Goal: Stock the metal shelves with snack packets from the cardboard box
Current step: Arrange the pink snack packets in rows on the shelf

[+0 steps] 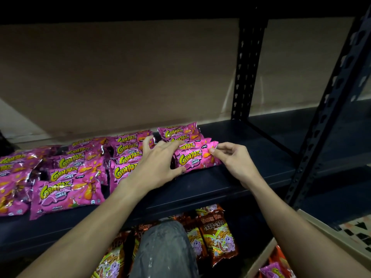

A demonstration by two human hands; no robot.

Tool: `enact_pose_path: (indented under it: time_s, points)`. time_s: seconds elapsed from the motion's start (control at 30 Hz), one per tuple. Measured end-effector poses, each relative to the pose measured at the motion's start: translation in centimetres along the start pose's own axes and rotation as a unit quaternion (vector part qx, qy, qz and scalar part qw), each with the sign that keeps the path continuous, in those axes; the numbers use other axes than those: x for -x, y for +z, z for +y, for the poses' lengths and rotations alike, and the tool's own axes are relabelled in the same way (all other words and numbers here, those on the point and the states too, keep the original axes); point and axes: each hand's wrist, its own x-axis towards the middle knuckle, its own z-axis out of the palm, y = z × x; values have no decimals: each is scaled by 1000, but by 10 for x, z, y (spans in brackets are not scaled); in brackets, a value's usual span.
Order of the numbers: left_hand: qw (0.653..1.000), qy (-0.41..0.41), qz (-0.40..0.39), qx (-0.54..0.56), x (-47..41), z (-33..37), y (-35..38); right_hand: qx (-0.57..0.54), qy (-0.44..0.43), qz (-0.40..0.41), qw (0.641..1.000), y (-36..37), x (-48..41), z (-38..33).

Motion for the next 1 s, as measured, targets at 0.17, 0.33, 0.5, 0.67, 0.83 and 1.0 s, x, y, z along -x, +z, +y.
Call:
enact_pose_path:
  time_s: [0.17, 0.33, 0.5, 0.67, 0.83, 1.0]
  points:
    - [1000, -3, 1, 18, 2, 1, 3, -4, 11, -10, 1000, -3, 2, 0]
    - [1000, 7, 15, 3, 2, -1, 7, -11, 11, -36, 999, -3, 3, -4]
    - [999, 19, 28, -1, 3, -1, 8, 17, 15, -58, 998, -4, 2, -3]
    - [999, 26, 26, -4, 2, -1, 5, 62, 13, -64, 996, -5, -1, 1]
    - [999, 27, 27, -3, 2, -2, 1, 70, 7, -48, 996, -5, -1, 5]
    - [999, 27, 29, -3, 5, 0, -4, 81, 16, -44, 996, -4, 1, 2]
